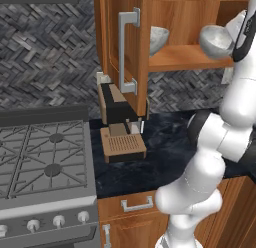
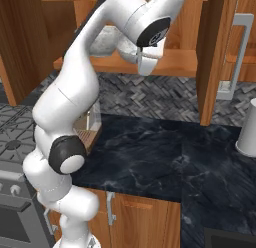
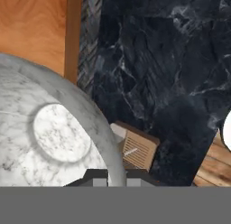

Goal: Take the smaller bowl and place it next to the appetizer plate on the dining counter , and place the larger bowl next to the plate with cooked food.

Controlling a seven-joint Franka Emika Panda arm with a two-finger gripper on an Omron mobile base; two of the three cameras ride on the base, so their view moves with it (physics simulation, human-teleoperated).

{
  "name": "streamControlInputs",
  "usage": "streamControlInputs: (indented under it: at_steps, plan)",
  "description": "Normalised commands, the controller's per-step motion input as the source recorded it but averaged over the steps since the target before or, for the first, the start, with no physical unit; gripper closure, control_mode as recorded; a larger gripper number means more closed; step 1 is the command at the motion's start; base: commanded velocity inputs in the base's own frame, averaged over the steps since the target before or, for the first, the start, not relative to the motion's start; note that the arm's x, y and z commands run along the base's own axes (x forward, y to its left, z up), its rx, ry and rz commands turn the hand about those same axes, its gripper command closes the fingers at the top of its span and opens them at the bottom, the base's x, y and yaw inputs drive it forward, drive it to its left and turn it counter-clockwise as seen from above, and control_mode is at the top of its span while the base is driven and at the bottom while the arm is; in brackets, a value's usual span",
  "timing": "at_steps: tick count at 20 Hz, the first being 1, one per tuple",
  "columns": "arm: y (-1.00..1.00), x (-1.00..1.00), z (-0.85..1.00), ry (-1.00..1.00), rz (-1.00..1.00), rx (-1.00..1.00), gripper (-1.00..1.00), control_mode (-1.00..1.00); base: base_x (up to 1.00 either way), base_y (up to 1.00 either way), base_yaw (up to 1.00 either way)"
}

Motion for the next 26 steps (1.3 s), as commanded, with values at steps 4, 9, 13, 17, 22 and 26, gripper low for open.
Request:
streamControlInputs:
  at_steps: [4, 9, 13, 17, 22, 26]
  plan:
    - [0.20, -1.00, -0.55, 0.03, 0.15, -0.09, 1.00, -1.00, 0.00, 0.00, 0.00]
    - [0.31, -1.00, -0.93, 0.00, 0.25, -0.15, 1.00, -1.00, 0.00, 0.00, 0.00]
    - [0.59, -1.00, -0.52, 0.05, 0.38, -0.17, 1.00, -1.00, 0.00, 0.00, 0.00]
    - [0.59, -0.90, -0.42, 0.08, 0.36, -0.10, 1.00, -1.00, 0.00, 0.00, 0.00]
    - [0.09, -0.47, -0.51, 0.01, 0.14, -0.01, 1.00, -1.00, 0.00, 0.00, 0.00]
    - [0.01, -0.06, -0.33, 0.02, 0.01, 0.00, 1.00, -1.00, 0.00, 0.00, 0.00]
